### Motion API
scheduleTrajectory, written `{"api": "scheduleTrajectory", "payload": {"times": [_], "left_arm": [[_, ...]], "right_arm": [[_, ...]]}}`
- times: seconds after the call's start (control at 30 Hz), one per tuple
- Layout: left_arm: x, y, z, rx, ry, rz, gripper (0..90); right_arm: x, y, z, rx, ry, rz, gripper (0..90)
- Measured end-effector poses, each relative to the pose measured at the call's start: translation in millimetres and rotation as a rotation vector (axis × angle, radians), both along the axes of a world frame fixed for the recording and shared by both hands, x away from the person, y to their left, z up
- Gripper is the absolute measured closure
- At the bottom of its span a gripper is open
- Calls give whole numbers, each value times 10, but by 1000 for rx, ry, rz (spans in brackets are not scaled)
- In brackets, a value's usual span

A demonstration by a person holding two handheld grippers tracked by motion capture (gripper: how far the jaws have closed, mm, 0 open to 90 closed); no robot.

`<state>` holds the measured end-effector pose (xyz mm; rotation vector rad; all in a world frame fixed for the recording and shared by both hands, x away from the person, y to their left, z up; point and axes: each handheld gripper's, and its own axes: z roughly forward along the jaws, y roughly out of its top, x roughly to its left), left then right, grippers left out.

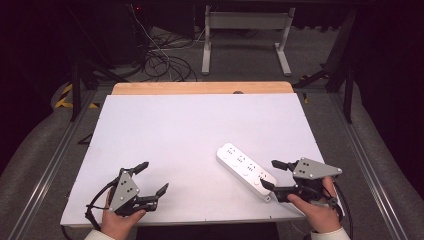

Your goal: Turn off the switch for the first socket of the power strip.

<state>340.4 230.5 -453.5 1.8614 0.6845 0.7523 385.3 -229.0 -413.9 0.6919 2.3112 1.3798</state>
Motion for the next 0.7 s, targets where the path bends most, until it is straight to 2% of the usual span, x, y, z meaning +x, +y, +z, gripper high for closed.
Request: {"api": "scheduleTrajectory", "payload": {"times": [0.1, 0.13, 0.17, 0.57, 0.7], "left_arm": [[12, 5, -2, 13, -8, 0, 154], [8, -2, -9, 2, 4, 1, 155], [12, 6, -3, 14, -6, 1, 155], [13, 3, -6, 12, -4, -1, 155], [9, 5, 0, 19, -9, -2, 155]], "right_arm": [[13, 14, 13, -3, 4, 3, 329], [30, 24, 21, -3, 2, 5, 334], [35, 26, 24, -4, 2, 6, 335], [107, 95, 53, -11, 7, 18, 366], [112, 96, 88, -44, 15, 24, 467]]}}
